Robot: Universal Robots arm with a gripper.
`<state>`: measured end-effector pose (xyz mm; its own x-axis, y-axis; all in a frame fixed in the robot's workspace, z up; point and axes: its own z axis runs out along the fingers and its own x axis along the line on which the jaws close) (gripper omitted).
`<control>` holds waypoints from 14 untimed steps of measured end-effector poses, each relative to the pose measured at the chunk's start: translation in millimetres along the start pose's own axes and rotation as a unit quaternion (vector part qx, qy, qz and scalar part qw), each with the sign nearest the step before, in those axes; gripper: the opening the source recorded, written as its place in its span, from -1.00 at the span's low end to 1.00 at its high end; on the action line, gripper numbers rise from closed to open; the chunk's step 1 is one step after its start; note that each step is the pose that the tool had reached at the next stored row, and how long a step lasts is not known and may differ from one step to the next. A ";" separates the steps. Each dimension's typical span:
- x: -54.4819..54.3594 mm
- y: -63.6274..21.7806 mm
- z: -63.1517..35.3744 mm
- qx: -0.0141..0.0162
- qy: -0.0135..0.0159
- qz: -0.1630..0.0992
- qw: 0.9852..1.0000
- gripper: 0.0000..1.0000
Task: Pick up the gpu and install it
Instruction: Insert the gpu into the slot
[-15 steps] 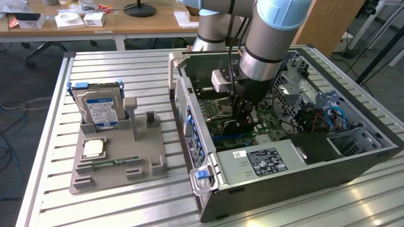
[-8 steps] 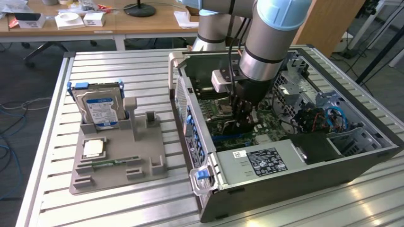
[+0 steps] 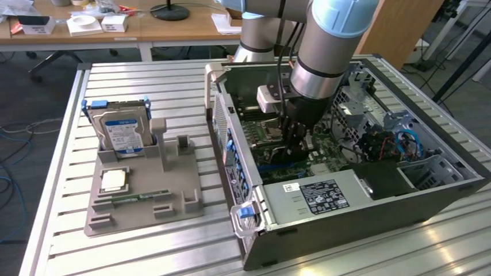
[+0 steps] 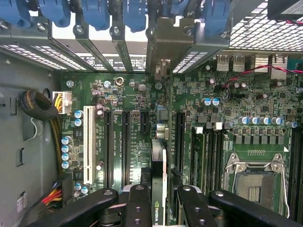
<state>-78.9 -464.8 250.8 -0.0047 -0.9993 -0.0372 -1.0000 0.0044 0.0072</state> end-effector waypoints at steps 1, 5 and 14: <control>0.0 0.0 0.0 0.000 0.000 0.000 1.000 -0.47; 0.0 0.0 0.9 0.000 0.000 0.000 1.000 -0.47; 0.1 0.0 1.5 0.000 0.000 0.000 1.000 -0.47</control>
<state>-78.9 -464.8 249.3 -0.0047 -0.9993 -0.0372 -1.0000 0.0044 0.0073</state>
